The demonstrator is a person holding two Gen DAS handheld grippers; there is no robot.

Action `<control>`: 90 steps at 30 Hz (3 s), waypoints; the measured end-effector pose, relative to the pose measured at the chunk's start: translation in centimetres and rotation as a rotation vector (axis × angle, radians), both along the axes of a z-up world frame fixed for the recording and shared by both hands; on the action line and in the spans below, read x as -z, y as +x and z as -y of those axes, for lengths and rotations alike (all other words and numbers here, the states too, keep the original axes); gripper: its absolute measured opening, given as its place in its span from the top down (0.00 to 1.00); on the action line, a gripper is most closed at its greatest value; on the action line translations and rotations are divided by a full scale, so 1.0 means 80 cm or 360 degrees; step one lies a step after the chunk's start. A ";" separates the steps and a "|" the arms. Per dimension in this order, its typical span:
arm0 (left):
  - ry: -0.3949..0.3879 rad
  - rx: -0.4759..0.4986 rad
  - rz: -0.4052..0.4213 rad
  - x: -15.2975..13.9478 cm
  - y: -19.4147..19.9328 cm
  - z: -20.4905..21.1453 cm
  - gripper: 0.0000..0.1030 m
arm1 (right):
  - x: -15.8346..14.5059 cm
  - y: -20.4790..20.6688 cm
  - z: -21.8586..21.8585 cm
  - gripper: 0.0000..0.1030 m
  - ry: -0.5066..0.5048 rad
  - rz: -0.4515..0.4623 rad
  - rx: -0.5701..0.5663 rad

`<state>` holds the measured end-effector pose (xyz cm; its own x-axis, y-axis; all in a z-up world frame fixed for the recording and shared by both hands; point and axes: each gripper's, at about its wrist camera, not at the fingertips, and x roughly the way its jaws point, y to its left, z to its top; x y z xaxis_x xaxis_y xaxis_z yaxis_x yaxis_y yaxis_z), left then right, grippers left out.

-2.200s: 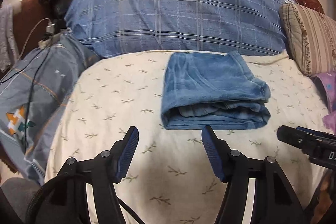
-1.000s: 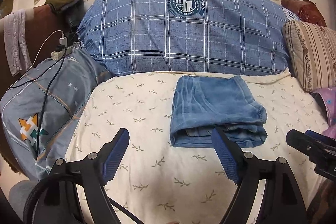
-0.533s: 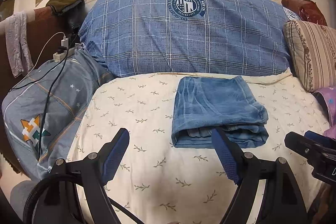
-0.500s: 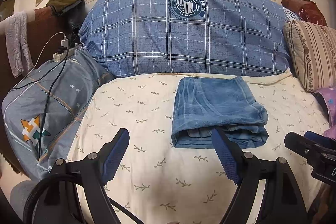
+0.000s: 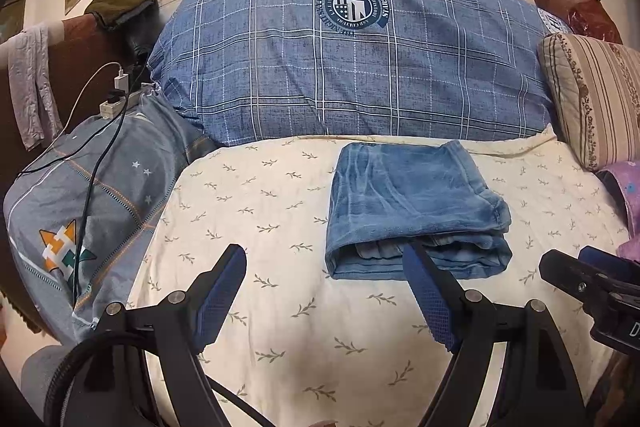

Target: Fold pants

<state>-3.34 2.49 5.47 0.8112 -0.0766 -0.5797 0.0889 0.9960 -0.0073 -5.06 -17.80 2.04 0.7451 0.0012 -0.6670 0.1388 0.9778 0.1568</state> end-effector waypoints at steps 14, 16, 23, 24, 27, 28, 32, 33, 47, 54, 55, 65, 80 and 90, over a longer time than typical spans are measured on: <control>-0.0001 0.0002 0.0006 -0.001 -0.002 -0.001 0.21 | 0.001 0.003 -0.002 0.22 -0.0028 -0.0003 -0.0008; -0.0002 0.0007 0.0005 0.000 -0.002 -0.002 0.21 | 0.001 0.003 -0.002 0.22 -0.0029 -0.0004 -0.0009; 0.0003 0.0012 0.0006 0.000 -0.002 0.000 0.21 | 0.000 0.002 -0.004 0.22 -0.0041 -0.0003 -0.0008; 0.0002 0.0012 0.0005 0.000 -0.002 0.000 0.21 | 0.000 0.001 -0.004 0.22 -0.0041 -0.0002 -0.0007; -0.0001 0.0009 0.0009 -0.001 -0.002 -0.001 0.21 | 0.000 0.001 -0.004 0.22 -0.0042 0.0000 -0.0007; -0.0001 0.0009 0.0010 0.000 -0.002 -0.001 0.21 | 0.000 0.001 -0.004 0.22 -0.0042 0.0000 -0.0007; 0.0003 0.0011 0.0009 0.000 -0.003 0.000 0.21 | -0.001 0.001 -0.004 0.22 -0.0047 0.0004 -0.0008; 0.0004 0.0012 0.0010 0.000 -0.003 0.000 0.21 | -0.001 0.000 -0.004 0.22 -0.0046 0.0005 -0.0007; 0.0005 0.0020 0.0008 -0.002 -0.004 0.000 0.21 | 0.000 0.001 -0.003 0.22 -0.0048 -0.0003 -0.0011; 0.0006 0.0028 0.0000 -0.002 -0.003 0.001 0.21 | 0.001 0.002 -0.003 0.22 -0.0051 -0.0004 -0.0009; 0.0009 0.0027 0.0000 -0.002 -0.003 0.002 0.21 | 0.001 0.002 -0.003 0.22 -0.0049 -0.0004 -0.0009; 0.0009 0.0029 0.0002 -0.002 -0.004 0.001 0.21 | 0.001 0.003 -0.003 0.22 -0.0052 -0.0001 -0.0011; 0.0016 0.0026 -0.0002 -0.002 -0.003 0.003 0.21 | 0.002 0.003 -0.002 0.22 -0.0050 -0.0006 -0.0009; 0.0018 0.0031 -0.0007 0.000 0.000 0.004 0.21 | 0.002 0.002 -0.002 0.22 -0.0051 -0.0009 -0.0005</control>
<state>-3.34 2.15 5.50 0.8069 -0.0859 -0.5845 0.1084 0.9941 0.0035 -4.87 -17.66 1.87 0.7412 -0.0181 -0.6711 0.1366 0.9828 0.1244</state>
